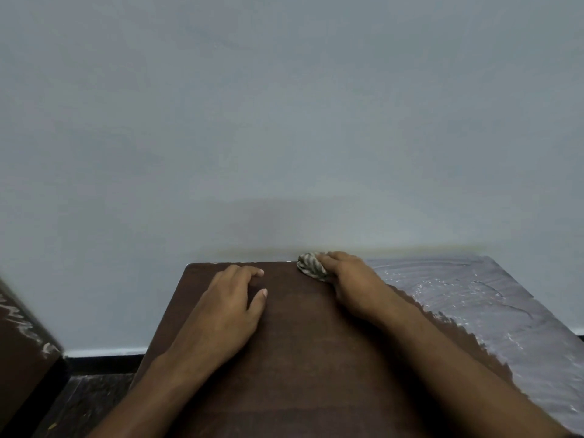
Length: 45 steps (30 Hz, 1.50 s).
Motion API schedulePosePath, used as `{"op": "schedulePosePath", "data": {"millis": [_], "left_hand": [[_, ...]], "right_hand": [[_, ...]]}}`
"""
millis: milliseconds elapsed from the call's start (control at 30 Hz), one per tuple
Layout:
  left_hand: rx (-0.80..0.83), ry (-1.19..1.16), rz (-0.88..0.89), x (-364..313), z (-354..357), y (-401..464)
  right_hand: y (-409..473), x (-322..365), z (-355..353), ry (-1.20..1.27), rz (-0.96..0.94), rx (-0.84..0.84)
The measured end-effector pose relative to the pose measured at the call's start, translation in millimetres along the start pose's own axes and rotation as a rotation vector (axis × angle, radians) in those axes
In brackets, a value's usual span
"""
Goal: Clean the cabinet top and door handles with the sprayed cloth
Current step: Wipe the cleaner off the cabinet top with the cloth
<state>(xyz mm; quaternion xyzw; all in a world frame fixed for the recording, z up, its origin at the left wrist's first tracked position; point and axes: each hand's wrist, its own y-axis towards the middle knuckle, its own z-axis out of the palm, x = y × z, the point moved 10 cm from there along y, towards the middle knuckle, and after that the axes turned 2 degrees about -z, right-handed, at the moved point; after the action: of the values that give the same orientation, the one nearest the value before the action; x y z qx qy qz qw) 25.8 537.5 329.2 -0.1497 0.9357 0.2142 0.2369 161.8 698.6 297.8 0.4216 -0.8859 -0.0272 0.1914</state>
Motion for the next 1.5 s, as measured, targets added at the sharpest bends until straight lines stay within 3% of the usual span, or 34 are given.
{"op": "schedulePosePath", "data": {"millis": [133, 300, 433, 633, 833, 933, 1200, 1400, 1500], "left_hand": [[0.059, 0.006, 0.008, -6, 11, -2], [0.080, 0.020, 0.059, -19, 22, -3], [0.109, 0.044, 0.107, -30, 28, -8], [0.126, 0.060, 0.094, -31, 29, -3], [0.188, 0.015, 0.131, -60, 46, -12], [0.217, -0.058, 0.227, -91, 56, -33], [0.306, 0.009, 0.297, -104, 79, -35], [0.349, 0.108, 0.262, -111, 87, -41], [0.328, 0.063, 0.305, -133, 83, -52]], "right_hand": [[-20, 25, -4, 0.089, -0.048, -0.018], [-91, 68, -6, 0.096, -0.230, 0.083], [-70, 43, -14, 0.033, -0.137, 0.033], [-47, 29, -8, 0.151, 0.052, 0.029], [-156, 78, -20, 0.166, -0.081, 0.022], [-202, 60, -17, 0.134, -0.028, 0.063], [-163, 9, -41, -0.045, 0.090, -0.032], [-183, 20, -44, 0.034, 0.085, -0.062], [-221, 36, -40, 0.157, 0.012, 0.013]]}}
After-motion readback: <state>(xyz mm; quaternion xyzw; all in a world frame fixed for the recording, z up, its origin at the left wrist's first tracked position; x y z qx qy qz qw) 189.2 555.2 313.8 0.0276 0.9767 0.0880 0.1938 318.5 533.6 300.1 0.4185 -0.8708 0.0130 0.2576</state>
